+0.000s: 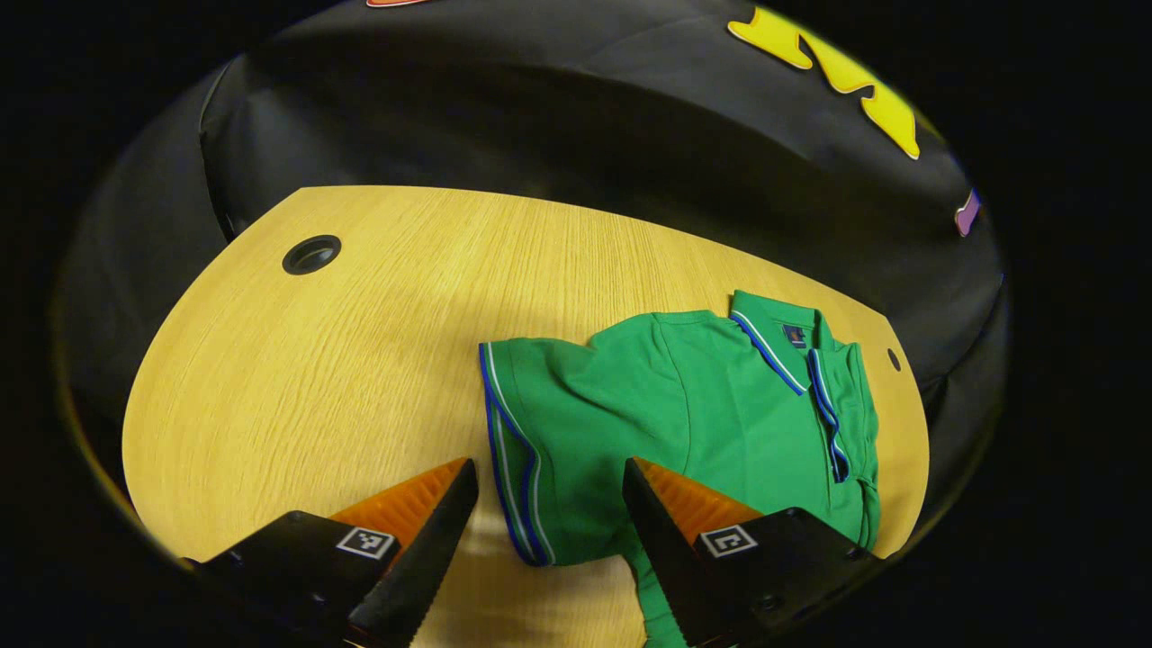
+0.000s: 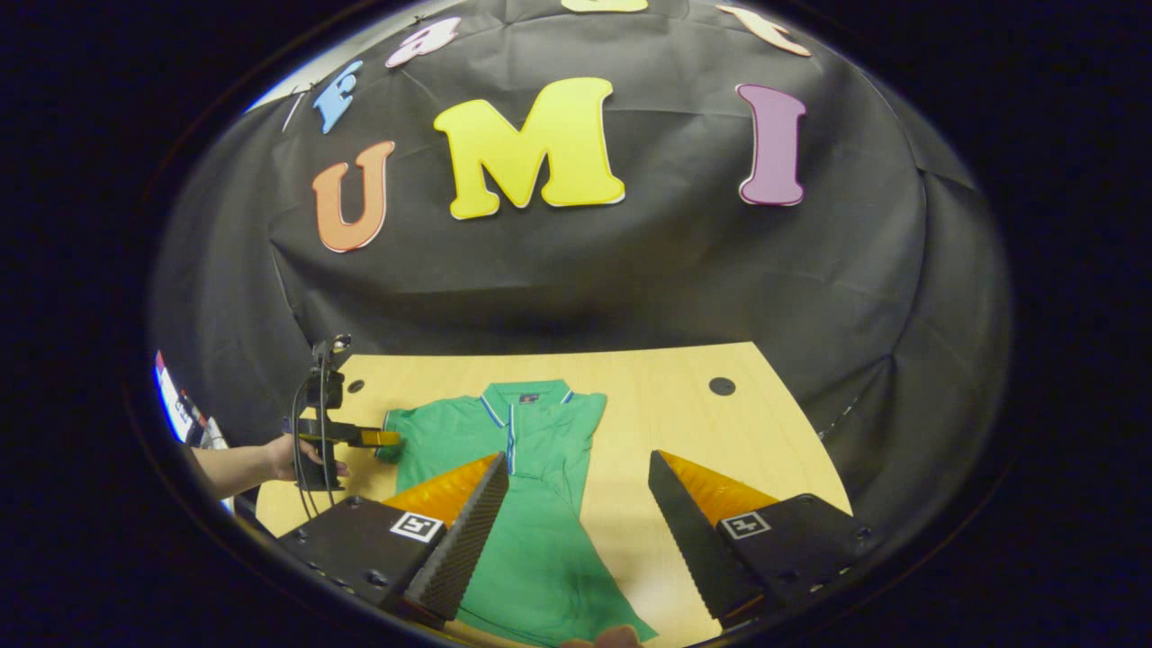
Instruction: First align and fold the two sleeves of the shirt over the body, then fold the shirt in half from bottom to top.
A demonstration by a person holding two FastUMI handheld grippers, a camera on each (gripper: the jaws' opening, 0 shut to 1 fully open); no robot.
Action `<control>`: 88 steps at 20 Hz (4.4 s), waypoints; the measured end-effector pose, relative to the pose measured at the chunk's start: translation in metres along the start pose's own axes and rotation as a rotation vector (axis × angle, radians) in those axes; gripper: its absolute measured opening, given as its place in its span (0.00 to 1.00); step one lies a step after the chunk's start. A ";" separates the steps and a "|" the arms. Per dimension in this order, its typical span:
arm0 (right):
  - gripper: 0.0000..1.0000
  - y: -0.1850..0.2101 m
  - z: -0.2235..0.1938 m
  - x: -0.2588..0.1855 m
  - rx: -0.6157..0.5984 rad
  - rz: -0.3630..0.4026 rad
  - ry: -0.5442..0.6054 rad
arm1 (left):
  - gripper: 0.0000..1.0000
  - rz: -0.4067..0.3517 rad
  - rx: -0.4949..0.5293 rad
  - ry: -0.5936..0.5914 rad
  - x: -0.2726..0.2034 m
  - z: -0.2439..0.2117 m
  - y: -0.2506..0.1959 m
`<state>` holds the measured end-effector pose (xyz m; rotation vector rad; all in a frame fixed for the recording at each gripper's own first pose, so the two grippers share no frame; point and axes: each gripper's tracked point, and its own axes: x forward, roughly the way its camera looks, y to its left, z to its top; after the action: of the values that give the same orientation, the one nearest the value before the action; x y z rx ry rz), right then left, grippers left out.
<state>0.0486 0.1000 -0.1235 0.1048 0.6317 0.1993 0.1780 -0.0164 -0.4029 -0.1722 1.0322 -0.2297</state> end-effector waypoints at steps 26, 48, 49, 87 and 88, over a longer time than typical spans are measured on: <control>0.96 -0.042 0.018 -0.034 0.064 -0.051 -0.123 | 0.06 -0.084 0.011 -0.118 -0.072 0.045 -0.096; 0.92 -0.054 0.007 -0.040 0.099 -0.048 -0.128 | 0.91 -0.151 0.092 -0.240 -0.137 0.050 -0.164; 0.92 -0.049 0.005 -0.040 0.075 -0.038 -0.126 | 0.92 -0.130 0.094 -0.261 -0.147 0.048 -0.159; 0.97 -0.076 -0.315 -0.040 -0.249 0.073 0.648 | 1.00 -0.070 0.146 0.266 -0.264 -0.290 -0.095; 0.93 -0.078 -0.319 -0.036 -0.249 0.066 0.660 | 1.00 -0.062 0.139 0.275 -0.265 -0.290 -0.095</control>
<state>-0.1582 0.0276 -0.3711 -0.1909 1.2543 0.3805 -0.2130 -0.0466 -0.3050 -0.0467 1.2796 -0.3887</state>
